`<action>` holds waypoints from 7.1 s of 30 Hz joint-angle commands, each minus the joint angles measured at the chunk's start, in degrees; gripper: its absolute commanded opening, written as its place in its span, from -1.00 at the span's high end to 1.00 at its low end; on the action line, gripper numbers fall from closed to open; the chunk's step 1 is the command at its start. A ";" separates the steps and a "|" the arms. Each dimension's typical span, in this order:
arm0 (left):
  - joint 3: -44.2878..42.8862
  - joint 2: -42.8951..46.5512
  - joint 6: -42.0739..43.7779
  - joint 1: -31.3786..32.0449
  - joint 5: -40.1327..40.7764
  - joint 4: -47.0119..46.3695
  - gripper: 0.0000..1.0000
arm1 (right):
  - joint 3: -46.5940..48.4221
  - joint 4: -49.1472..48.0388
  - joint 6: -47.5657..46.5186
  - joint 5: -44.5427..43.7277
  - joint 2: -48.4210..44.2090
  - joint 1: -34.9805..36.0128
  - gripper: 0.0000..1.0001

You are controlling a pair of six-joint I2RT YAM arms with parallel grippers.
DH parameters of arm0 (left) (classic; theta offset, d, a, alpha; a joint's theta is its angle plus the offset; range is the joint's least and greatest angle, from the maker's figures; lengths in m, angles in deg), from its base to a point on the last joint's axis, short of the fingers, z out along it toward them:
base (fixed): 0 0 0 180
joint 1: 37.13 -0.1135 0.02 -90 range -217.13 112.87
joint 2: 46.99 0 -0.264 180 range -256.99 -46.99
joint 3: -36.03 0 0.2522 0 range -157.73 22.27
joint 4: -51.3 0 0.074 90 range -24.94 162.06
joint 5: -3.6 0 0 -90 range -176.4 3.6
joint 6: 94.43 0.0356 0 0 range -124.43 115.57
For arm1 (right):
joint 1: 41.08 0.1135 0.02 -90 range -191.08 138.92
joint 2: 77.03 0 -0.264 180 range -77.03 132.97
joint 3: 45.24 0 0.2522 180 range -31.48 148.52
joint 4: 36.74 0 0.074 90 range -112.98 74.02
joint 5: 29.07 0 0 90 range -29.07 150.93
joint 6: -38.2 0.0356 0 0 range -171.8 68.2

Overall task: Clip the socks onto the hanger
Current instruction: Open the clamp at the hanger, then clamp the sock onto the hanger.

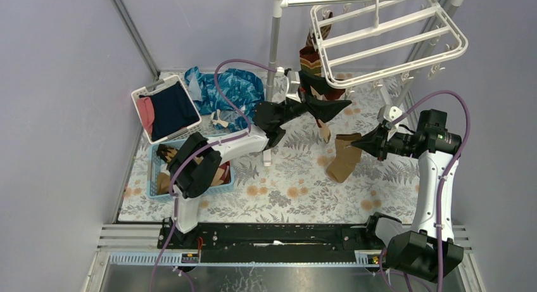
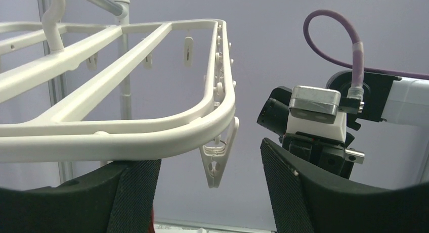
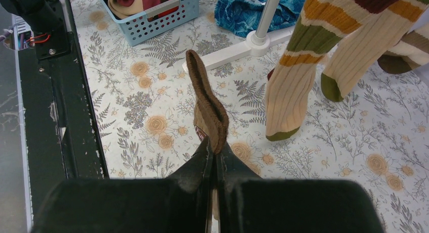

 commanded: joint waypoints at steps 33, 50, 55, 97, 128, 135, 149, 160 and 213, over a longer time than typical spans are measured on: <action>-0.39 -3.18 2.22 5.90 16.30 -4.74 -0.44 | -0.10 1.57 -1.00 2.78 -0.11 0.48 0.91; -2.31 -5.15 5.87 7.07 17.39 -6.83 -0.41 | -0.28 1.40 -0.99 2.78 0.07 0.83 0.91; -3.24 -4.79 6.98 7.15 17.84 -5.71 -0.40 | -0.24 1.50 -0.98 2.78 0.07 0.92 0.91; 1.23 1.98 7.66 6.99 22.08 -4.36 -0.37 | -0.46 1.23 -0.87 2.25 0.24 1.27 0.91; 0.78 2.32 6.33 7.05 21.18 -4.81 0.20 | -0.34 -2.66 4.68 2.87 0.51 1.27 0.91; 1.08 2.96 4.31 7.08 20.30 -4.73 0.41 | 2.39 -9.01 12.90 5.72 0.86 1.27 0.91; 1.96 3.97 1.23 6.75 18.38 -6.04 0.50 | 5.89 -28.44 35.64 9.12 2.47 1.27 0.91; 1.55 3.26 0.37 6.71 17.52 -6.21 0.50 | 7.49 -33.49 41.55 11.51 3.18 2.94 0.91; 2.63 3.32 -1.92 5.69 15.46 -7.80 0.50 | 4.44 -54.44 64.34 8.84 3.98 6.37 0.92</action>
